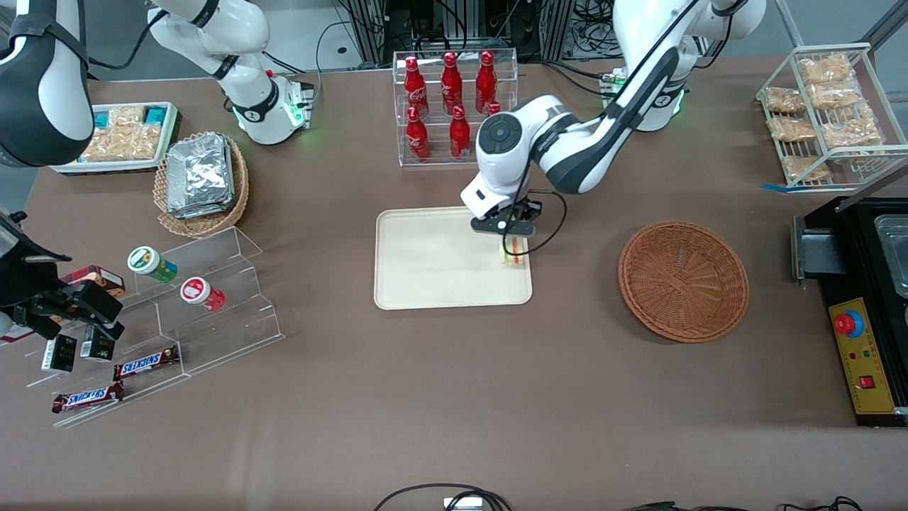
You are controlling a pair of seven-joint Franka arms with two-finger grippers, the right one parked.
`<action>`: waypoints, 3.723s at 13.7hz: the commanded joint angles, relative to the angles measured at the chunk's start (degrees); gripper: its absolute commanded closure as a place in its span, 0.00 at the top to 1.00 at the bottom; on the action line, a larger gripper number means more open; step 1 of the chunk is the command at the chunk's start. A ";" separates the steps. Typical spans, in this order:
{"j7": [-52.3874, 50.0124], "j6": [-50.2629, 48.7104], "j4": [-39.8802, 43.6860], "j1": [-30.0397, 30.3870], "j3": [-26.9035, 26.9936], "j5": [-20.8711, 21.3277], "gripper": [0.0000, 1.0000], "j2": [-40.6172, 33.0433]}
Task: Place sandwich from basket to tray
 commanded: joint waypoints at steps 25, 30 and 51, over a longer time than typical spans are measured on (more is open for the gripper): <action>-13.39 -14.38 24.59 2.36 0.66 4.32 0.99 9.29; -12.17 -22.03 28.39 8.58 1.37 4.94 0.99 7.80; 50.82 -39.16 21.00 17.83 29.40 -15.54 0.99 -24.10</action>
